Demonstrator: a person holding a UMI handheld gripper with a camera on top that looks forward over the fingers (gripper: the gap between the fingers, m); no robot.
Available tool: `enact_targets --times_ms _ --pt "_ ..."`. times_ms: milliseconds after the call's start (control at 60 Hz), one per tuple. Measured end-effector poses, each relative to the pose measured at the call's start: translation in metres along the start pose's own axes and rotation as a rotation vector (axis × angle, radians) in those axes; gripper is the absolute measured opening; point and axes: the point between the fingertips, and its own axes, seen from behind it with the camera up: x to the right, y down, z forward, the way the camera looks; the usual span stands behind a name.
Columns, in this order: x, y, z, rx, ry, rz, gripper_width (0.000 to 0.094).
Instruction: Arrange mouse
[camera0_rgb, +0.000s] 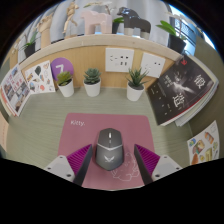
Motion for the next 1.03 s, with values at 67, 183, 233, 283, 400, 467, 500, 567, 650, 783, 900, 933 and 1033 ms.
enact_targets --times_ms 67,183,233,283,400,467,500,567,650,783,900,933,1033 --pt "-0.001 -0.009 -0.019 0.017 0.001 -0.019 0.0872" --pt "-0.009 -0.044 -0.079 0.119 -0.043 0.014 0.0872" --pt "-0.012 -0.060 -0.113 0.170 -0.049 0.007 0.0871" --pt "-0.015 -0.072 -0.148 0.212 -0.062 0.001 0.0871" --pt "-0.021 -0.088 -0.226 0.305 -0.087 -0.006 0.0870" --pt "-0.024 -0.086 -0.263 0.340 -0.098 -0.016 0.0872" --pt "-0.025 -0.083 -0.278 0.352 -0.101 -0.020 0.0870" --pt "-0.027 -0.074 -0.304 0.370 -0.108 -0.021 0.0868" --pt "-0.030 -0.061 -0.328 0.383 -0.116 -0.020 0.0869" --pt "-0.027 -0.034 -0.343 0.360 -0.083 -0.061 0.0867" --pt "-0.035 -0.018 -0.350 0.352 -0.061 -0.066 0.0869" --pt "-0.041 -0.014 -0.352 0.349 -0.064 -0.056 0.0869" --pt "-0.053 -0.007 -0.355 0.352 -0.052 -0.024 0.0870"
